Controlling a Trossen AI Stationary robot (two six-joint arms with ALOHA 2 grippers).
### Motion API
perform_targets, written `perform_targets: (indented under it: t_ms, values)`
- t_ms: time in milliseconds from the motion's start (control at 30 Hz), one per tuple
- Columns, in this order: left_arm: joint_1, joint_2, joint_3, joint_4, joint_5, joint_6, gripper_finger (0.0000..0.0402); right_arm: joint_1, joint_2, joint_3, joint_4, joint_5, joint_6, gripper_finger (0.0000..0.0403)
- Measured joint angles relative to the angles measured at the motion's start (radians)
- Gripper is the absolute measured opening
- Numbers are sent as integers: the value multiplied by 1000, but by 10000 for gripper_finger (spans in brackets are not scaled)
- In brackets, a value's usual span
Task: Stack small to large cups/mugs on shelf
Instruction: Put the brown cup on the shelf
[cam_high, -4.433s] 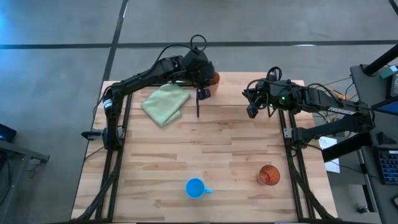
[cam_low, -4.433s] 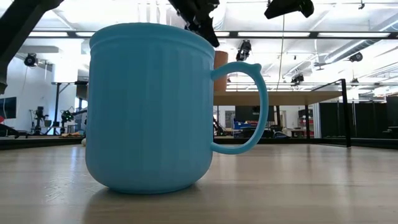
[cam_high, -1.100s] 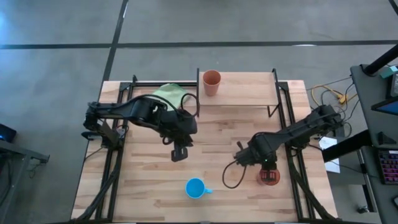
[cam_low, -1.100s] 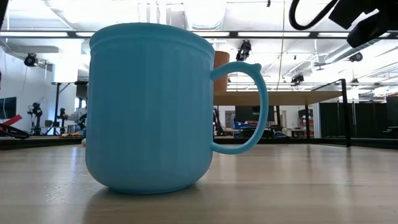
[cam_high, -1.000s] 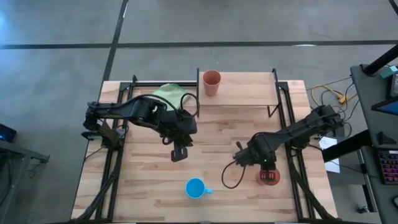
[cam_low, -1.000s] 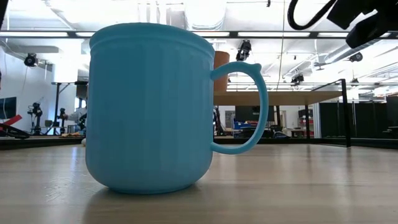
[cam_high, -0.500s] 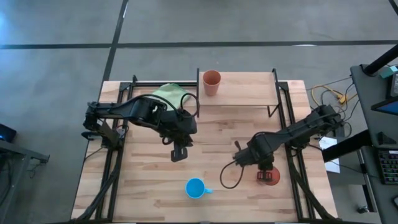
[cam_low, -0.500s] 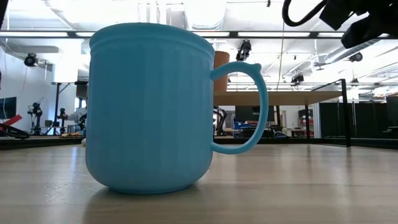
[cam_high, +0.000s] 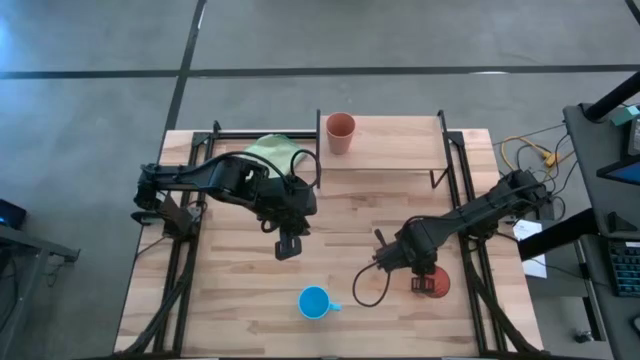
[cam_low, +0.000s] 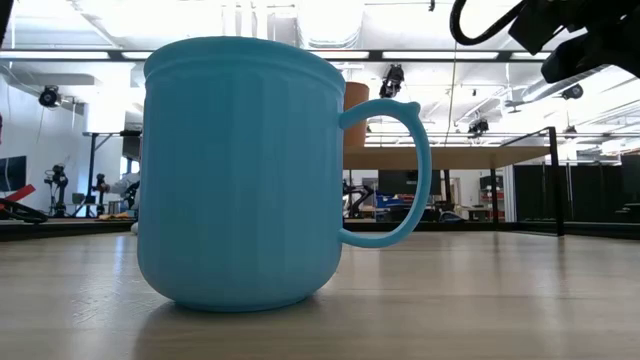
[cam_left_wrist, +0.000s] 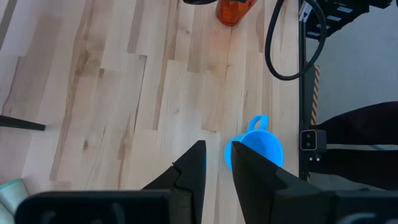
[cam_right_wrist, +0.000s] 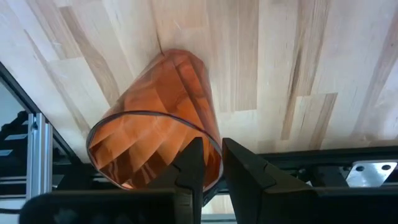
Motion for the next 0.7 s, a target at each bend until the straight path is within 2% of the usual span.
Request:
perform_targets:
  t_ms: [700]
  values:
    - [0,1,0,0,0,0,61,18,4,-77,12,6,-3,54]
